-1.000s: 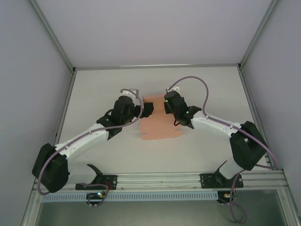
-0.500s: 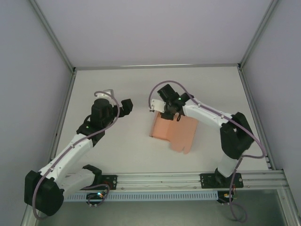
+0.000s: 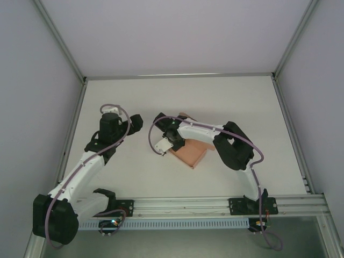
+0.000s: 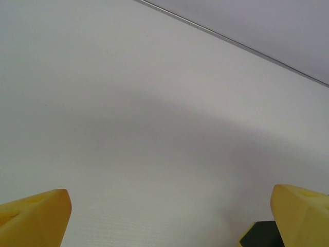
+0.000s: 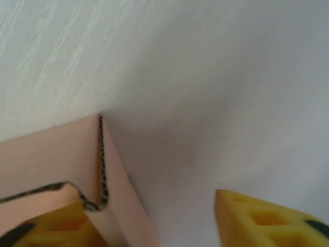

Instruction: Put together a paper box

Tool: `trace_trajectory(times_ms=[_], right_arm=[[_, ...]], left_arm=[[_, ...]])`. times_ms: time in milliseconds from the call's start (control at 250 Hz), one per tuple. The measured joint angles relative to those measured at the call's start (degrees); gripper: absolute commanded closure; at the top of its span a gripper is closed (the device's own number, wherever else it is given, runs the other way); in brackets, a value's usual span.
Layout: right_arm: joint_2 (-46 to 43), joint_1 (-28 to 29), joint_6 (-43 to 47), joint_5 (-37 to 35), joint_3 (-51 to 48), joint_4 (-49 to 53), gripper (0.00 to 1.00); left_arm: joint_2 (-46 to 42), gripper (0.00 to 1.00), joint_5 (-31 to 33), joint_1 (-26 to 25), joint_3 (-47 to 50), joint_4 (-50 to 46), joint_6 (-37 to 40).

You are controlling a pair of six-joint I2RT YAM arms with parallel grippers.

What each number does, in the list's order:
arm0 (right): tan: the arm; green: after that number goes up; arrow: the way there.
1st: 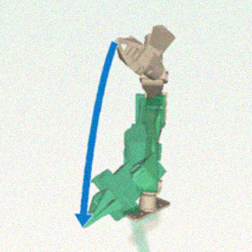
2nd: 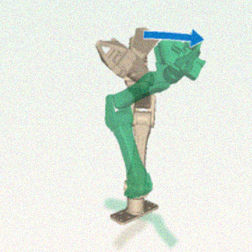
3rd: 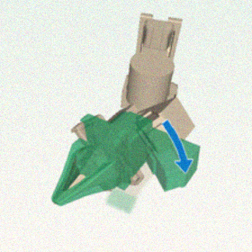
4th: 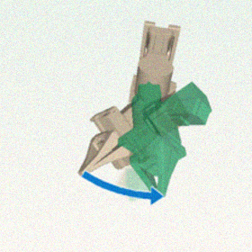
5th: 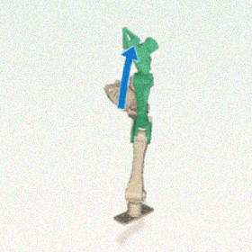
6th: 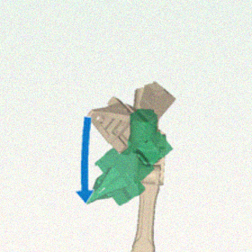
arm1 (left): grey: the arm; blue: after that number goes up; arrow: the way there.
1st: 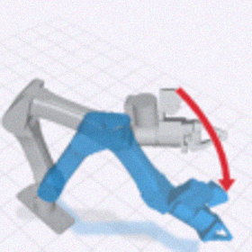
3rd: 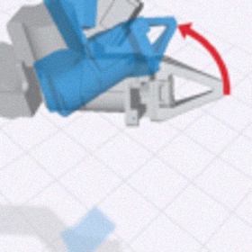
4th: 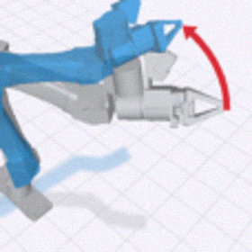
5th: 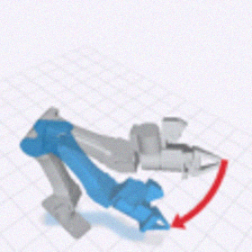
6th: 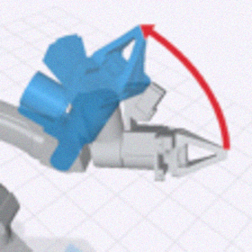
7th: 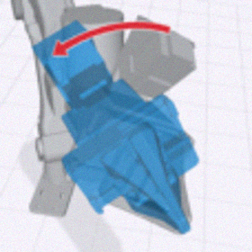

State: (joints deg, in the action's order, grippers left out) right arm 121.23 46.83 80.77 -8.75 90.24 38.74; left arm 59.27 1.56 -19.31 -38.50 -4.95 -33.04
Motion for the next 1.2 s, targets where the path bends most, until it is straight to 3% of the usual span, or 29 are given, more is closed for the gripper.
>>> trace_trajectory(times_ms=[124,236,256,272,288,399,495,571,687,811,963,1134,1202], right_arm=[[-2.14,-0.48,-1.68,0.07,-0.55,-0.81,0.36],[-10.78,-1.29,-6.56,1.25,-6.19,-3.69,0.28],[-12.98,-1.46,-7.72,1.66,-7.69,-4.79,0.23],[-15.08,-1.64,-9.73,1.62,-8.96,-5.79,0.05],[-16.63,-1.7,-10.45,1.81,-10.05,-6.82,0.0],[-29.53,-2.62,-24.79,-0.39,-18.47,-17.18,0.0],[-38.69,-5.31,-42.99,-0.87,-24.26,-22.16,0.01],[-44.37,-11.13,-56.65,2.62,-27.8,-21.79,0.0],[-49.18,-20.63,-70.23,8.74,-31.26,-17.88,0.0],[-53.29,-24.52,-77.07,13.94,-33.03,-11.19,0.0],[-56.3,-26.23,-80.98,19.21,-34.38,-4.15,0.11],[-54.23,-28.55,-82.84,20.83,-35.39,1.81,0.23],[-53.59,-28.87,-82.84,21.27,-35.39,2.8,0.33]], left_arm=[[-0.42,0.0,-0.52,0.74,0.63,-0.52,0.0],[-0.96,0.0,-1.4,1.03,1.03,-1.09,0.0],[-1.03,0.0,-1.62,1.03,1.05,-1.11,0.0],[-1.03,0.0,-1.84,1.03,1.05,-1.07,0.0],[-1.03,0.0,-1.99,1.03,1.09,-1.05,0.02],[-0.68,0.0,-5.27,1.03,1.36,-0.61,0.46],[2.38,0.0,-10.75,0.96,0.7,0.5,3.19],[8.22,0.0,-17.35,0.63,-2.75,0.02,7.23],[19.85,0.03,-27.08,-0.79,-13.4,-2.27,14.95],[29.94,0.06,-38.58,-1.84,-23.08,-3.08,24.15],[38.97,0.16,-52.15,-2.58,-32.65,-12.17,38.23],[48.17,0.2,-56.92,-4.55,-48.94,-30.49,55.69],[51.6,0.25,-56.85,-5.99,-55.52,-37.42,61.55]])
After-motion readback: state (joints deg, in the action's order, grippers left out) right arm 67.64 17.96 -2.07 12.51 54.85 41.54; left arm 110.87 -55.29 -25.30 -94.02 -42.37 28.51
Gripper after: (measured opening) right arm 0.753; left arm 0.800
